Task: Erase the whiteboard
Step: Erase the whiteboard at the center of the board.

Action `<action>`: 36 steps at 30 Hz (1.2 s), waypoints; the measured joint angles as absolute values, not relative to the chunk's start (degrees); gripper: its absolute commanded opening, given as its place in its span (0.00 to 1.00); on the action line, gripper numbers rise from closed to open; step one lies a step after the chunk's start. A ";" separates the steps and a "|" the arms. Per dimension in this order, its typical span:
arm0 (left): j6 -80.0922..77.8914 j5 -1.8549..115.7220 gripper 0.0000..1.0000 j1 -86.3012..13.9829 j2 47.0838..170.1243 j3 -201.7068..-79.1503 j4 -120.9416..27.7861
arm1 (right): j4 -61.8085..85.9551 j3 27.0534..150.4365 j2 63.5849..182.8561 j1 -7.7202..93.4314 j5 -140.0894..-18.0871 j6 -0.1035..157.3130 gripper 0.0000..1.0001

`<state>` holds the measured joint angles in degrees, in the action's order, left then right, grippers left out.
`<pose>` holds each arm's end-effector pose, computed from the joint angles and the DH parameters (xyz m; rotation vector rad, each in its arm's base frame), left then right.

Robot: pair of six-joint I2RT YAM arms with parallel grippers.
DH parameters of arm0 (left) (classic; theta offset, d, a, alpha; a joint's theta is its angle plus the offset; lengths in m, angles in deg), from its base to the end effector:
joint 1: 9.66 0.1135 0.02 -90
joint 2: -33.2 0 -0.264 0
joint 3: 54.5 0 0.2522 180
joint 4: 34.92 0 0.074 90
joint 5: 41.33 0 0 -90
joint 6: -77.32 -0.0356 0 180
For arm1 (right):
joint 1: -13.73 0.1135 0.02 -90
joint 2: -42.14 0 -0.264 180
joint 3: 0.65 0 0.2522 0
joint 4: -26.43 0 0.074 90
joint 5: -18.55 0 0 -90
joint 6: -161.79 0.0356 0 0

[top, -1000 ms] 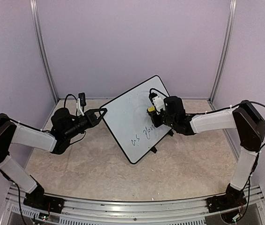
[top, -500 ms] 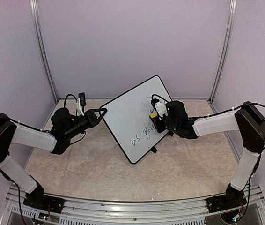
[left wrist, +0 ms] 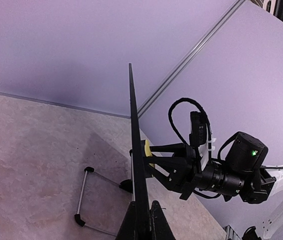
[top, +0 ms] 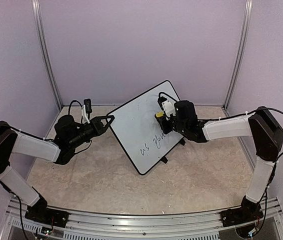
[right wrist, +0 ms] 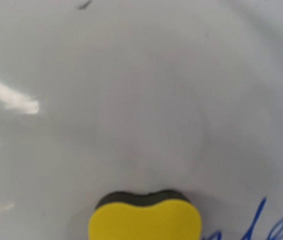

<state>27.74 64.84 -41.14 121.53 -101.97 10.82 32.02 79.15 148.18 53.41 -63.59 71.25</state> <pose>0.2599 -0.1708 0.2216 0.1217 1.6099 -1.2036 0.3274 0.2653 0.2172 -0.5802 1.8525 0.3238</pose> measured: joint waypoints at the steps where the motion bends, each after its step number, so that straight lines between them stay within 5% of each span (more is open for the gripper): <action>1: 27.77 64.81 0.00 -41.14 121.53 -102.00 10.80 | 32.79 78.28 148.05 53.41 -63.66 71.32 0.00; 20: 27.70 64.88 0.00 -41.25 121.47 -101.97 10.82 | 34.56 69.80 145.36 52.54 -62.52 73.64 0.00; 36: 27.64 64.75 0.00 -41.28 121.31 -101.97 10.56 | 30.51 81.01 148.88 51.53 -62.47 72.87 0.00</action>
